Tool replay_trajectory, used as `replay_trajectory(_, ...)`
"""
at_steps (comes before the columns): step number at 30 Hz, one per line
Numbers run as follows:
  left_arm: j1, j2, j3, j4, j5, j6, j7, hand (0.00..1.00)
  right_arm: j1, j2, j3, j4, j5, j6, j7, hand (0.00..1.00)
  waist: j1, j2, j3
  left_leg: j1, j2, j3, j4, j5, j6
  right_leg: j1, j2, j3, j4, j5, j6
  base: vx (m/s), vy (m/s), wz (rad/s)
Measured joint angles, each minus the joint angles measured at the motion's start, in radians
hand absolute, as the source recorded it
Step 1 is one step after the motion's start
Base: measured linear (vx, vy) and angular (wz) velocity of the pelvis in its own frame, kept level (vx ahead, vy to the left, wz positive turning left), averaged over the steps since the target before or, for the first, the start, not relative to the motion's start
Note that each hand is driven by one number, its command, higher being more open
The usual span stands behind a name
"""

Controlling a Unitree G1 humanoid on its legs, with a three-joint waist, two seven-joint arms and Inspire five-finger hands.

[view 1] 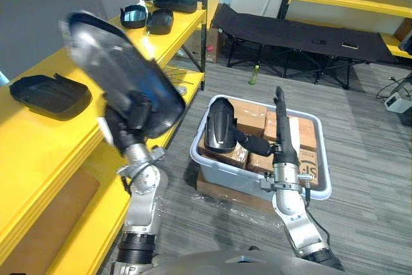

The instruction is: Walk over and take three plastic housings, then place them on the shelf

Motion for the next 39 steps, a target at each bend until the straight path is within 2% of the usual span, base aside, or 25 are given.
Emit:
replay_trajectory(4,0.0,0.003,0.039,-0.027,0.133,-0.006,0.082,0.0,0.01,-0.005,-0.019,-0.023,0.084,0.066,0.021,1.0,0.001,0.0,0.0,-0.001,0.0,0.012,0.013,-0.01,0.001,-0.005,0.0,0.012,-0.001,0.0,0.0,-0.02,0.016,-0.09)
replay_trajectory(7,0.006,0.002,0.039,-0.027,0.175,-0.009,0.106,0.0,0.035,-0.003,-0.036,-0.066,0.222,0.066,0.07,1.0,-0.005,0.001,0.001,-0.002,0.0,0.025,0.013,-0.013,0.001,-0.016,0.0,0.026,-0.001,0.002,0.002,-0.02,0.015,-0.12)
replay_trajectory(16,0.119,-0.005,0.038,-0.052,0.17,-0.12,0.099,0.0,0.122,0.036,-0.104,-0.076,0.459,0.059,0.213,1.0,-0.012,0.014,0.009,-0.008,0.0,0.044,0.025,-0.028,0.002,-0.028,0.0,0.042,-0.007,0.002,0.002,0.0,0.012,-0.06)
replay_trajectory(19,0.163,-0.029,0.038,-0.123,0.116,-0.16,0.039,0.0,0.119,0.039,-0.082,-0.076,0.526,0.049,0.269,1.0,-0.003,0.018,0.013,-0.016,0.0,0.029,0.037,-0.036,0.004,-0.012,0.0,0.026,-0.017,0.002,0.003,0.0,0.01,0.15)
replay_trajectory(20,0.172,-0.03,0.037,-0.156,0.084,-0.186,-0.008,0.0,0.104,0.038,-0.064,-0.073,0.578,0.048,0.305,1.0,0.001,0.021,0.017,-0.029,0.0,0.013,0.045,-0.037,0.004,-0.01,0.0,0.011,-0.017,0.002,0.003,-0.01,0.004,0.24)
replay_trajectory(22,0.18,-0.029,0.036,-0.184,0.061,-0.206,-0.06,0.0,0.074,0.038,-0.043,-0.06,0.59,0.048,0.334,1.0,0.007,0.026,0.021,-0.039,0.0,0.0,0.049,-0.036,0.005,-0.007,0.0,-0.002,-0.017,0.002,0.003,-0.02,0.003,0.22)
replay_trajectory(26,0.193,-0.028,0.03,-0.248,0.057,-0.226,-0.172,0.0,-0.004,0.035,0.01,-0.009,0.667,0.039,0.443,1.0,0.042,0.039,0.029,-0.045,-0.002,-0.054,0.046,-0.033,0.007,0.029,-0.001,-0.062,-0.02,-0.008,0.002,-0.02,0.0,0.38)
replay_trajectory(29,0.224,-0.027,0.046,-0.305,0.057,-0.232,-0.213,0.0,-0.041,0.029,0.035,-0.004,0.694,0.038,0.505,1.0,0.065,0.043,0.032,-0.07,-0.007,-0.102,0.047,-0.025,0.01,0.041,-0.002,-0.11,-0.02,-0.014,0.002,-0.02,0.0,0.42)
replay_trajectory(32,0.271,-0.028,0.085,-0.325,0.054,-0.247,-0.249,0.0,-0.068,0.029,0.052,0.018,0.695,0.039,0.521,1.0,0.102,0.042,0.033,-0.078,-0.015,-0.137,0.046,-0.016,0.005,0.059,-0.004,-0.146,-0.027,-0.017,0.003,0.0,0.008,0.33)
replay_trajectory(39,0.346,-0.03,0.162,-0.347,-0.057,-0.254,-0.337,0.0,-0.112,0.032,0.127,0.038,0.686,0.039,0.526,1.0,0.152,0.038,0.035,-0.109,-0.027,-0.206,0.045,-0.006,0.003,0.083,-0.004,-0.221,-0.037,-0.025,0.005,0.0,0.007,0.31)
